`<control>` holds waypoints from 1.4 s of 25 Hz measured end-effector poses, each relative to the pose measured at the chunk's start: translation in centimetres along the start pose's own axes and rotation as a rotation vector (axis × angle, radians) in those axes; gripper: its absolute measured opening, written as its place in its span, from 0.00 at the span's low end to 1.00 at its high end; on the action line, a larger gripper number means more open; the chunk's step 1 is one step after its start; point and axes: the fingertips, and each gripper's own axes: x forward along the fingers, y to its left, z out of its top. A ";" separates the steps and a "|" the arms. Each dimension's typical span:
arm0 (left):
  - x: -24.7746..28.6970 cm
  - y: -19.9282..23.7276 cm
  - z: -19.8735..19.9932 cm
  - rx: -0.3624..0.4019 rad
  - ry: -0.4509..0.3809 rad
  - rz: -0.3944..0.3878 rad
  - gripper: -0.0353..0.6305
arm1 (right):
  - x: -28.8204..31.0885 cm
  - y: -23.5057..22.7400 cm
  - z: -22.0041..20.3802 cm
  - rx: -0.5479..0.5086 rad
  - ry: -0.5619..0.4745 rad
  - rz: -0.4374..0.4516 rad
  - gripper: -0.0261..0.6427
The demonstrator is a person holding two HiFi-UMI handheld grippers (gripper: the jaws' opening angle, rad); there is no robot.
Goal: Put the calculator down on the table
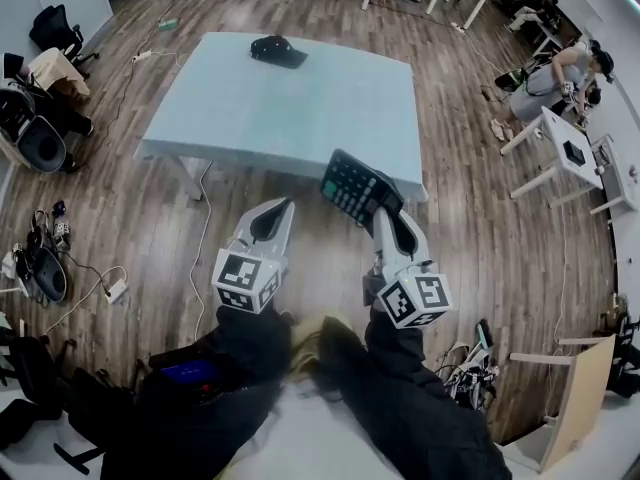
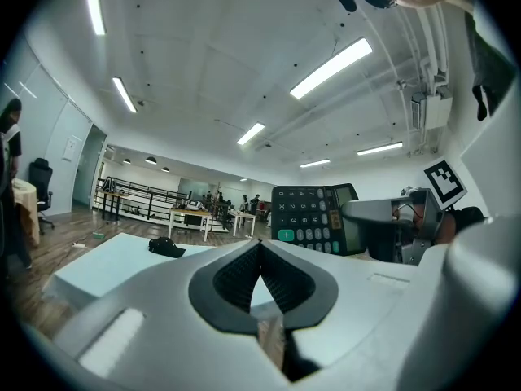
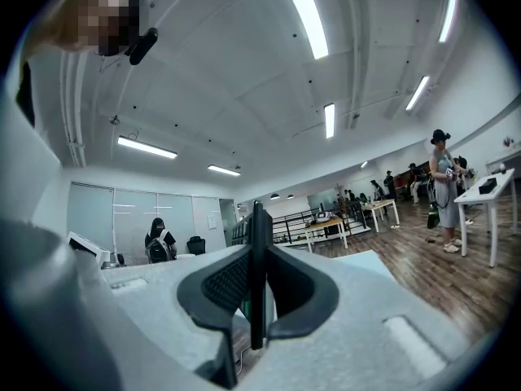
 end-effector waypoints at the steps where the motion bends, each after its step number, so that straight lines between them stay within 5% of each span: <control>1: -0.1 0.3 -0.2 -0.004 0.004 0.001 0.05 | 0.1 0.0 -0.4 0.004 0.005 -0.004 0.11; 12: 1.8 2.8 -1.6 -0.026 0.021 -0.009 0.05 | 2.9 -1.0 -1.3 -0.044 0.004 -0.038 0.11; 19: 5.8 7.0 0.1 0.001 -0.006 0.056 0.05 | 8.7 -4.0 -0.1 -0.069 -0.015 -0.027 0.11; 35: 23.1 14.4 3.0 0.064 0.008 0.095 0.05 | 24.8 -13.5 0.5 -0.036 -0.011 0.021 0.11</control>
